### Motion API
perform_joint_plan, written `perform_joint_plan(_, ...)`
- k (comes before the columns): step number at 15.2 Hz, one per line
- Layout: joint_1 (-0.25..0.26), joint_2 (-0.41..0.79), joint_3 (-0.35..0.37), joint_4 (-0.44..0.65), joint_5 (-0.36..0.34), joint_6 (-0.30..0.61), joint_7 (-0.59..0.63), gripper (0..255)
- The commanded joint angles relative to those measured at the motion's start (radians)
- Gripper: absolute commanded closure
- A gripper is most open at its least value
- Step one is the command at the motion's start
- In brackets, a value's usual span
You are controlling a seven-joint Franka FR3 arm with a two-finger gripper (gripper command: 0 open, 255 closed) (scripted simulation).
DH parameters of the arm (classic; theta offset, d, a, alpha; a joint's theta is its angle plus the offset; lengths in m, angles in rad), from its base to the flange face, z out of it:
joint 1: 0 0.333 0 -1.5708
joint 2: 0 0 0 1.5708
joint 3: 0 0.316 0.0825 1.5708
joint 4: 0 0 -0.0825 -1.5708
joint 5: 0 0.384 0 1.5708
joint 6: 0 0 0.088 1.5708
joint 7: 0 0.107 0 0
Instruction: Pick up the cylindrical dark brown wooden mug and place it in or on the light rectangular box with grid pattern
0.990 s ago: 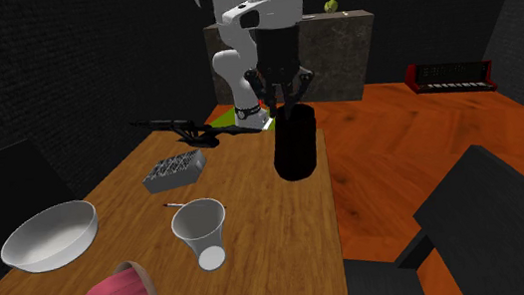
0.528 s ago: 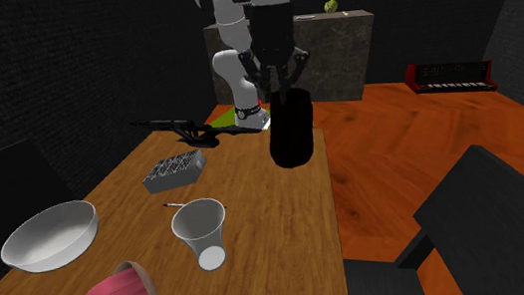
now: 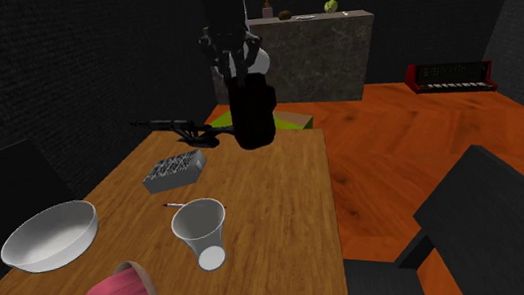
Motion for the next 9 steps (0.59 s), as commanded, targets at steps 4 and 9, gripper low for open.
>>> perform_joint_plan(4, -0.073, -0.097, -0.054, -0.070, 0.039, -0.016, -0.128, 255)
perform_joint_plan(9, -0.136, -0.170, -0.118, -0.111, 0.061, -0.043, -0.255, 255)
